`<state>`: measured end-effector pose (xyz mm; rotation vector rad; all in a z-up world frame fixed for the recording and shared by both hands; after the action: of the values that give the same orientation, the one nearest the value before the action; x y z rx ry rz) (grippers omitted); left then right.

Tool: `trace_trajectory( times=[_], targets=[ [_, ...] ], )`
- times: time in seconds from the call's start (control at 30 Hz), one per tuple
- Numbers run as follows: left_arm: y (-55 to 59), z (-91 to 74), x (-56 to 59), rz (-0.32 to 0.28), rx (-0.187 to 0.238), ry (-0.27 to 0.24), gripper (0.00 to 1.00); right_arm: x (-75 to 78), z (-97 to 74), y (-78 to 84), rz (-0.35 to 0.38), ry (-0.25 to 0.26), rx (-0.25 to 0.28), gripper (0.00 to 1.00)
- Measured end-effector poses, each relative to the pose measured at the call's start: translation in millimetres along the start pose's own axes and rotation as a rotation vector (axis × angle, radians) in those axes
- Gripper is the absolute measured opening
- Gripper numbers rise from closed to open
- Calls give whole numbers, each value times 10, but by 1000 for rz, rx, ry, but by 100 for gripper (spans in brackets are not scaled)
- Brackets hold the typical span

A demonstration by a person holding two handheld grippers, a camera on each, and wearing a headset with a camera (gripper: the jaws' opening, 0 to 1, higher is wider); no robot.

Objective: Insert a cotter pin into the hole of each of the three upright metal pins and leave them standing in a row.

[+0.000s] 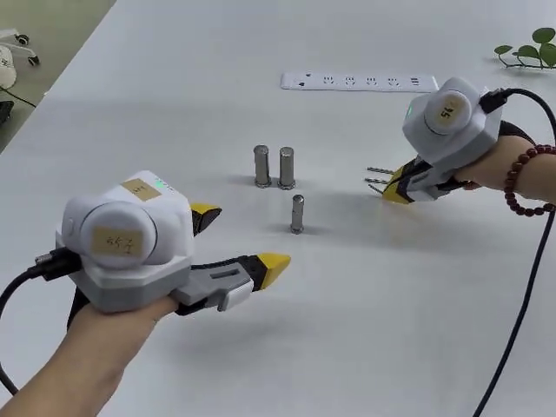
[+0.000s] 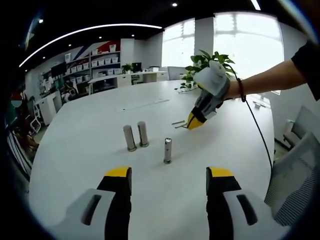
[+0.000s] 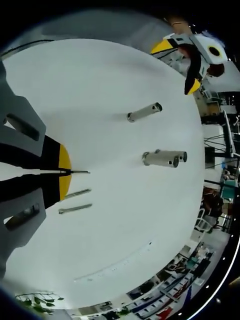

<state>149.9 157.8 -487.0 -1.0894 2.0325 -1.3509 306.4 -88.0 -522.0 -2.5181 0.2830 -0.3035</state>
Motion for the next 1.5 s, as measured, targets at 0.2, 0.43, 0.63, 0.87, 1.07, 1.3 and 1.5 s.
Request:
trace_trajectory(
  times=[0.2, 0.43, 0.63, 0.87, 1.07, 1.3, 1.5],
  targets=[
    [-45, 12, 14, 5, 16, 16, 55, -134, -47, -123, -29, 2, 93, 0],
    [-114, 35, 57, -13, 39, 53, 50, -476, -239, -337, -84, -9, 189, 0],
    [-171, 47, 128, -21, 62, 97, 39, -725, -343, -495, -128, -31, 267, 0],
    [-226, 38, 186, -57, 82, 123, 29, -944, -433, -676, -205, -56, 342, 0],
    [-262, 39, 215, -147, 93, 160, 22, -1086, -472, -777, -289, -60, 373, 0],
    [-284, 56, 240, -246, 87, 190, 14, -1155, -462, -837, -408, -53, 387, 0],
    [-290, 57, 258, -291, 85, 214, 10, -1227, -466, -862, -466, -58, 389, 0]
  ],
)
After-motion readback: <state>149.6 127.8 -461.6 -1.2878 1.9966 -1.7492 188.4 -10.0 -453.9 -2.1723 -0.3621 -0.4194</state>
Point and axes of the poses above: the centre of the closed fingertips' face, and the gripper's own axes: z roughly forward along the fingers, x roughly to its right, y roughly out of its underside, the point moved 9 cm from there along -z, roughly backward along the fingers, and after that the axes turned 5 degrees about x, right-handed, at the moved point
